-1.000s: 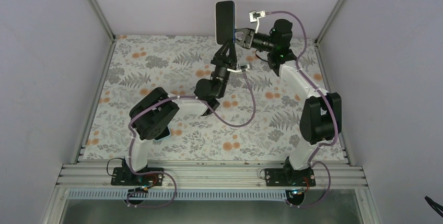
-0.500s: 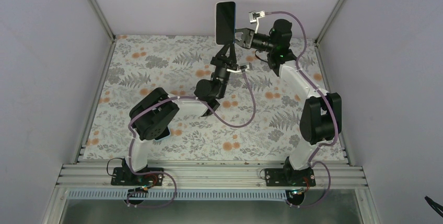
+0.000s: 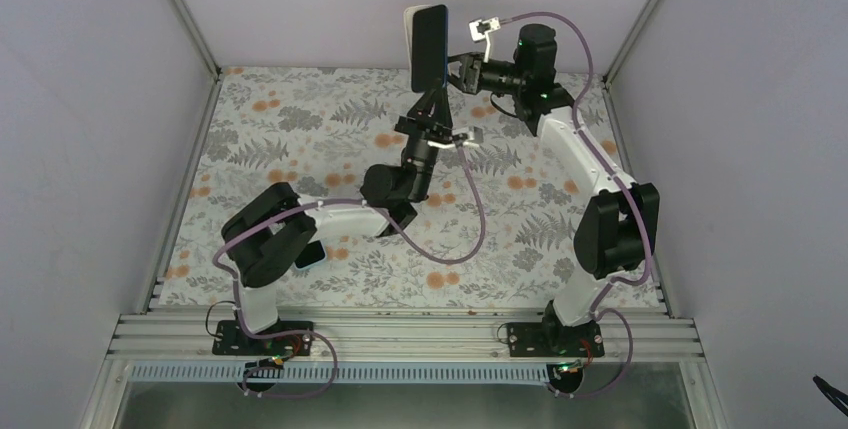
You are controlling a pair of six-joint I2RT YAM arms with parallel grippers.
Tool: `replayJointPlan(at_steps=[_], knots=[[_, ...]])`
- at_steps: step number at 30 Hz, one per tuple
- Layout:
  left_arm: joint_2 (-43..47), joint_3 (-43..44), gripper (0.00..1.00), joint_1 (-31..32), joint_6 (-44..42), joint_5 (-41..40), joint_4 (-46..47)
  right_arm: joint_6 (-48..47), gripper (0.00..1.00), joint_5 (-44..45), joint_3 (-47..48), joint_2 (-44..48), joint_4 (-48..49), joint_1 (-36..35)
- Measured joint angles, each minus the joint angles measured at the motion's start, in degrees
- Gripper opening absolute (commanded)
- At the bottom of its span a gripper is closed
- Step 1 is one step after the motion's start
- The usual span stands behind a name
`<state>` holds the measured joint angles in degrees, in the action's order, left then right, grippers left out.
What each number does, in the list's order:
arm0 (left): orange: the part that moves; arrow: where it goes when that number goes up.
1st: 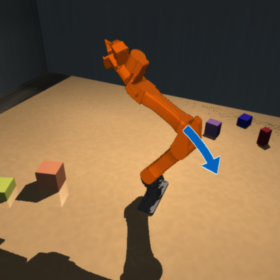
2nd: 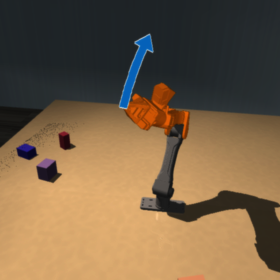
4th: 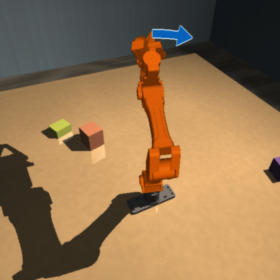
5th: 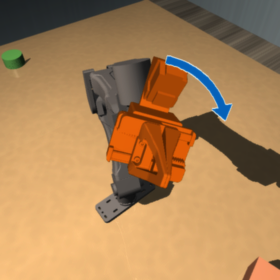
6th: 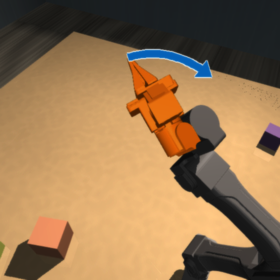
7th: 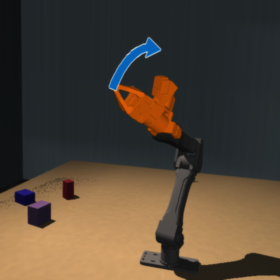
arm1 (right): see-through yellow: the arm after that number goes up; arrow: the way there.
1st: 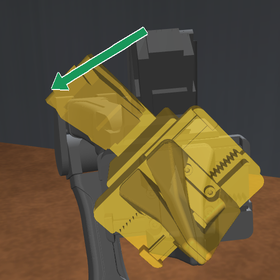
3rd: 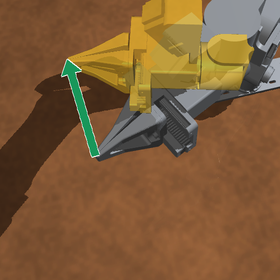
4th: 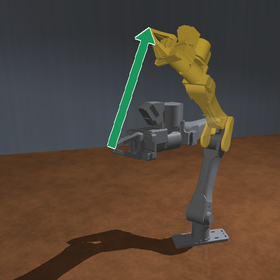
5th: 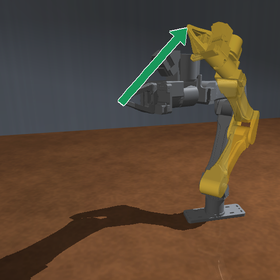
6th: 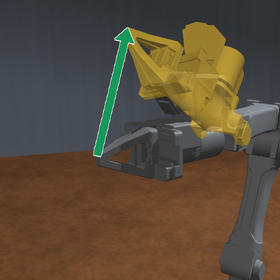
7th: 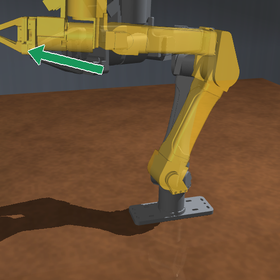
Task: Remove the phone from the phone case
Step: Remove the phone case from the phone.
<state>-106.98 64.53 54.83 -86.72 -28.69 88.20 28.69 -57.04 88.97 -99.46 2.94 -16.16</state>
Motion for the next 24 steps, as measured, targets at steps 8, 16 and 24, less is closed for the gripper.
replayJointPlan(at_steps=[8,16,24], knots=[[7.7,-7.6,0.02,5.4,-1.2,-0.9,-2.1,-6.1,0.03,4.6,3.1,-0.5,-8.8,2.1],[10.8,-22.6,0.02,3.8,-10.9,-0.6,-0.1,-11.6,0.03,5.3,8.2,-4.0,-18.9,7.6],[10.6,-36.3,0.02,-4.5,-14.2,-2.9,-0.1,-25.9,0.03,5.4,10.8,-8.1,-38.6,12.4]])
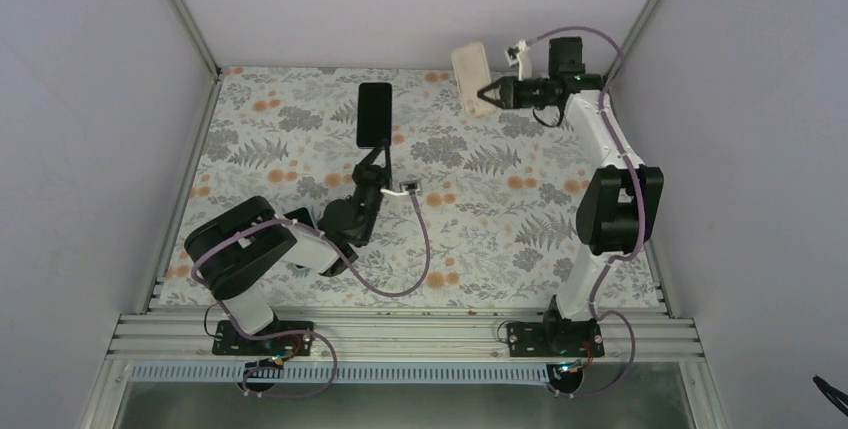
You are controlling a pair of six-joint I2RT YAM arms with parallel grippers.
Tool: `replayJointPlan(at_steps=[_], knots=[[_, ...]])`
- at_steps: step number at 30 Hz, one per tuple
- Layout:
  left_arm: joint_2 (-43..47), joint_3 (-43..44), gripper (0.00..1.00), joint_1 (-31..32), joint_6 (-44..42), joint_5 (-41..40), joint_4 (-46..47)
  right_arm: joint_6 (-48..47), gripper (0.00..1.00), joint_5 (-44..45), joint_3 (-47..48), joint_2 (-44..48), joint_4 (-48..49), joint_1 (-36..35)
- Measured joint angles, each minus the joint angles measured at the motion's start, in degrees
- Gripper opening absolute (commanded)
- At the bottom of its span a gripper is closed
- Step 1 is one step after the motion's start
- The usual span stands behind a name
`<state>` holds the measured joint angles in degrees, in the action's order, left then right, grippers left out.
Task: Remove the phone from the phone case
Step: Remove the phone case from the phone, then place the phone at the center of the board, then place the phone case at the center of the board.
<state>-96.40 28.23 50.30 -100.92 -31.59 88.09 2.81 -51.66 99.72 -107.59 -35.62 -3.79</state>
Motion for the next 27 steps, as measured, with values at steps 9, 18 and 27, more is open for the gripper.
replayJointPlan(at_steps=[9,18,27], knots=[[-12.6,-0.1,0.02,-3.6,1.1,-1.7,0.0,-15.0,0.03,3.2,-12.0,-4.4,-17.2,3.1],[-22.7,4.2,0.02,-3.7,1.5,-2.0,0.0,-19.2,0.03,14.6,-17.2,-7.5,-19.4,5.5],[-27.1,3.5,0.05,-2.1,1.3,-0.7,0.0,-19.8,0.08,24.0,-15.9,-9.9,-17.7,6.0]])
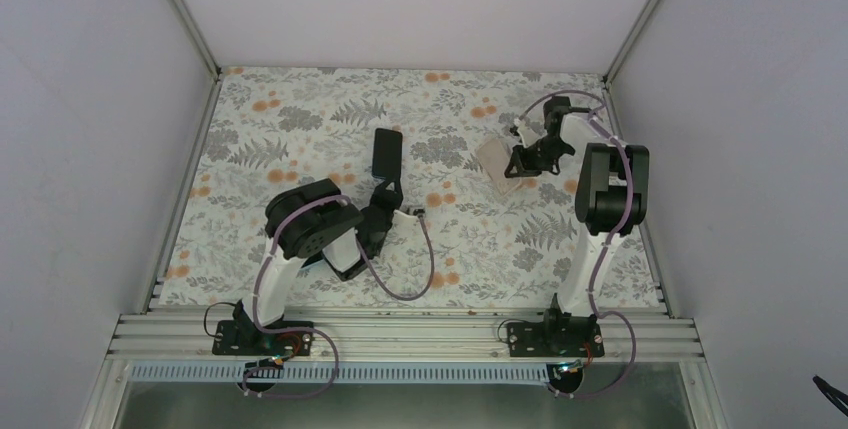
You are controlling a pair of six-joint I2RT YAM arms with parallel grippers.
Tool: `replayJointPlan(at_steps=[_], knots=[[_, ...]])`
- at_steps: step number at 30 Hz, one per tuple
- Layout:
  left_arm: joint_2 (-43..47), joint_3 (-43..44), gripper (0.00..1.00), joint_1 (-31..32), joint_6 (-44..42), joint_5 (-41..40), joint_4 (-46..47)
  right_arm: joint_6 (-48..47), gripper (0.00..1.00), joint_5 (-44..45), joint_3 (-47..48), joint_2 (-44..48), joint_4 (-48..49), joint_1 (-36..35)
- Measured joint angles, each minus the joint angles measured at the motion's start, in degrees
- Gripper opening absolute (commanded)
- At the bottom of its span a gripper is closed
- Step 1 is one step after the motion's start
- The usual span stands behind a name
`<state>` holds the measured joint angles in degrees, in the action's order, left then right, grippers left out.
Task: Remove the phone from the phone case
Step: Place the phone case at the center of the board.
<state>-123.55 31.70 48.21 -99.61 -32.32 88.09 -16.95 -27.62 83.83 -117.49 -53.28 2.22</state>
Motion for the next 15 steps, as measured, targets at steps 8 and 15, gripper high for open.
replayJointPlan(at_steps=[8,15], knots=[[-0.3,-0.5,0.41,1.6,1.6,0.1,-0.1,-1.1,0.31,7.4,4.5,-1.0,0.8,0.4],[-0.5,-1.8,0.73,3.4,3.6,0.9,-2.1,-2.3,0.4,10.8,8.7,-0.7,-0.2,0.9]])
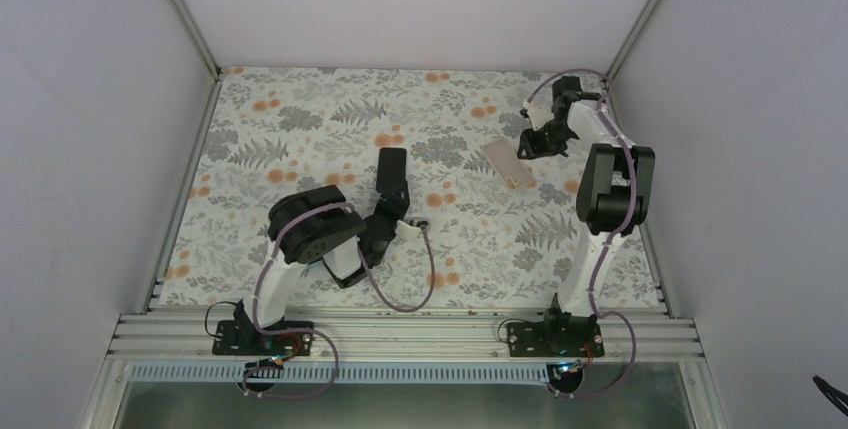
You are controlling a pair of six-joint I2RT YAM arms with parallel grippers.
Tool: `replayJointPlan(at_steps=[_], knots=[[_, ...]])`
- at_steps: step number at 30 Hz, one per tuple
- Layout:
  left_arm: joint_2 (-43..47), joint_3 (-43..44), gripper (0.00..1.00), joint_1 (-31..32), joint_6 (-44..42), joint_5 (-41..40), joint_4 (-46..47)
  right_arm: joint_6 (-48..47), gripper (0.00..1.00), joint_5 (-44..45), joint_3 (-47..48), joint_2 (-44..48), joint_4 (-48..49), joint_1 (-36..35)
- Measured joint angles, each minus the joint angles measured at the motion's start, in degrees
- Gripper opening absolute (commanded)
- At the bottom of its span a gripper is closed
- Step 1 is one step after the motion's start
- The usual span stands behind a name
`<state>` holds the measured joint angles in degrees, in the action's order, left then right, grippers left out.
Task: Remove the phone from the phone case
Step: Place the phone case at the center of the board.
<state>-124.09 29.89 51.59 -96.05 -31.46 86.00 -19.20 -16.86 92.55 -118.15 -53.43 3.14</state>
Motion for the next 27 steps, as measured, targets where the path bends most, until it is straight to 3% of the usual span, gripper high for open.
replayJointPlan(at_steps=[2,5,9,17,20,23,27], knots=[[1.5,-0.5,0.88,0.4,1.1,0.2,-1.4,-0.5,0.43,0.5,0.8,0.8,-0.8,0.0],[6.6,-0.7,1.0,1.4,4.8,1.0,-8.1,-1.1,0.5,1.1,2.0,2.8,-2.2,0.0],[13.2,1.5,1.0,3.5,12.4,3.1,-25.3,-2.3,0.62,1.6,4.8,5.7,-3.7,-0.1],[20.5,17.2,1.0,7.9,30.4,9.7,-67.3,-5.8,0.86,7.2,6.7,13.3,-4.5,-2.3],[23.6,21.8,1.0,8.3,35.8,13.0,-81.2,-6.8,0.9,9.6,6.7,16.0,-4.0,-5.1],[28.5,28.0,1.0,7.4,40.7,16.9,-93.5,-7.8,0.98,10.9,5.3,19.0,-1.7,-9.0],[36.7,39.2,1.0,-0.5,47.1,25.0,-105.7,-8.8,1.0,12.0,0.5,23.4,1.3,-15.1]])
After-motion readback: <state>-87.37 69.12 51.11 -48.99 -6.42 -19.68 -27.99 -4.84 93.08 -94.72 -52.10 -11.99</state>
